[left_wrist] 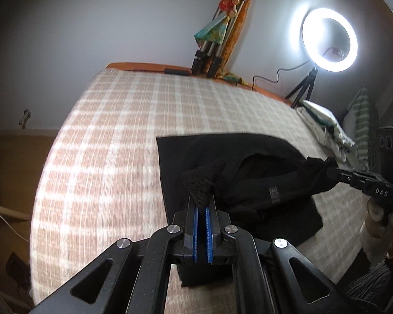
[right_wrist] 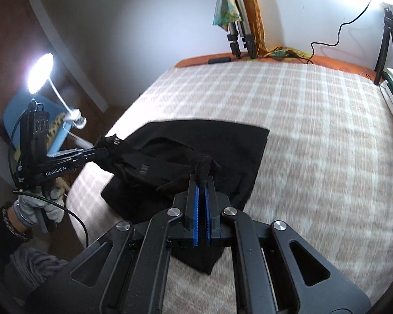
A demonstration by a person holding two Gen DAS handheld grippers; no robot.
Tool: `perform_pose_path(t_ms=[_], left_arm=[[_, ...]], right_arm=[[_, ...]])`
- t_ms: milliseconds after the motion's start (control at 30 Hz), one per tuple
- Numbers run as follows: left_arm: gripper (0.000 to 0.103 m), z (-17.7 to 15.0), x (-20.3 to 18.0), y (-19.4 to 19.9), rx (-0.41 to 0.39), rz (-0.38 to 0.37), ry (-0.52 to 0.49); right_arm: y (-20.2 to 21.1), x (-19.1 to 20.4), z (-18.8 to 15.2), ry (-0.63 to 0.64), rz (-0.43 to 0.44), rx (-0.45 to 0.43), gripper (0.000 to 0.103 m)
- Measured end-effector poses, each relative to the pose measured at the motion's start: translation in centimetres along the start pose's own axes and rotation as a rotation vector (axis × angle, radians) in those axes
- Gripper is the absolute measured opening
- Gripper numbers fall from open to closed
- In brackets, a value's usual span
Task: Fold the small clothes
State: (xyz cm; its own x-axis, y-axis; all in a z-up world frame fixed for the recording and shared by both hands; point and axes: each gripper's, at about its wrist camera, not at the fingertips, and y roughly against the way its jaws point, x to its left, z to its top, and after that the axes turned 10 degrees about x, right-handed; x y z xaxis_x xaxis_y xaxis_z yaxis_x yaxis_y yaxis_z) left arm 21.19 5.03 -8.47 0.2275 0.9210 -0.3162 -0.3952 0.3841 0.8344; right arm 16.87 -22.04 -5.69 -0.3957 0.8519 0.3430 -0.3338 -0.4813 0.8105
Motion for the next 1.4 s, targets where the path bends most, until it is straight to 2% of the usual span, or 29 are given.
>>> perform_pose_path(t_ms=[333,467,533,633,700,733,767,800,833,933,1000,1133,1167,1200,1233,1267,1300,1333,1400], left_arm=[[0.005,-4.8,-0.8,1.0,0.046,0.074,-0.099],[0.016,-6.8,-0.3,2.1,0.059,0.081,-0.105],[0.026,-7.6,0.2,2.7,0.062,0.073,-0.092],[0.03,-8.4,0.8,3.5,0.061,0.061,-0.057],[0.034,-8.4,1.6,3.8,0.058,0.029,-0.001],[0.038,-8.3,2.1,3.9,0.058,0.003,0.041],[0.041,-8.2,2.4,3.8,0.061,-0.015,0.072],[0.049,-8.0,2.7,3.7,0.068,-0.035,0.101],[0.058,-8.0,2.9,3.4,0.075,-0.051,0.119],[0.06,-7.7,3.1,2.0,0.117,-0.102,0.185],[0.06,-7.6,3.0,1.1,0.137,-0.112,0.203],[0.045,-7.5,2.5,-0.2,0.171,-0.129,0.213],[0.039,-7.4,2.2,-0.2,0.169,-0.129,0.202],[0.024,-7.3,2.1,-0.4,0.179,-0.134,0.194],[0.015,-7.3,1.9,-0.6,0.191,-0.131,0.19],[0.012,-7.3,1.8,-0.7,0.193,-0.112,0.185],[0.003,-7.2,1.7,-0.8,0.195,-0.106,0.18],[0.002,-7.2,1.7,-0.6,0.197,-0.115,0.18],[0.001,-7.0,1.8,0.3,0.179,-0.139,0.183]], right_arm=[[0.6,2.6,-4.0,0.144,-0.1,0.016,0.005],[1.0,3.0,-5.6,0.199,-0.153,0.04,0.005],[1.4,2.8,-6.5,0.204,-0.165,0.052,0.005],[2.5,2.3,-7.6,0.174,-0.14,0.049,0.005],[3.6,1.9,-8.0,0.127,-0.073,0.029,0.005],[3.9,1.7,-8.2,0.102,-0.042,0.023,0.009],[4.2,1.5,-8.4,0.074,-0.016,0.017,0.022],[4.3,1.3,-8.5,0.048,0.006,0.013,0.031],[4.2,1.1,-8.6,0.017,0.011,0.008,0.047],[3.1,0.1,-8.6,-0.068,0.005,0.038,0.049],[1.7,-0.9,-8.6,-0.145,0.02,0.074,0.049],[-0.2,-2.2,-8.9,-0.246,0.112,0.115,0.048],[-0.6,-2.1,-8.9,-0.252,0.137,0.121,0.044],[-0.9,-1.9,-9.0,-0.249,0.146,0.129,0.042],[-1.2,-1.6,-8.9,-0.238,0.146,0.135,0.034],[-1.6,-1.4,-8.9,-0.231,0.154,0.14,0.021],[-1.9,-1.2,-8.9,-0.233,0.17,0.148,0.013],[-2.2,-1.1,-8.9,-0.245,0.193,0.155,0.008],[-2.1,-1.0,-8.9,-0.255,0.198,0.146,0.006]])
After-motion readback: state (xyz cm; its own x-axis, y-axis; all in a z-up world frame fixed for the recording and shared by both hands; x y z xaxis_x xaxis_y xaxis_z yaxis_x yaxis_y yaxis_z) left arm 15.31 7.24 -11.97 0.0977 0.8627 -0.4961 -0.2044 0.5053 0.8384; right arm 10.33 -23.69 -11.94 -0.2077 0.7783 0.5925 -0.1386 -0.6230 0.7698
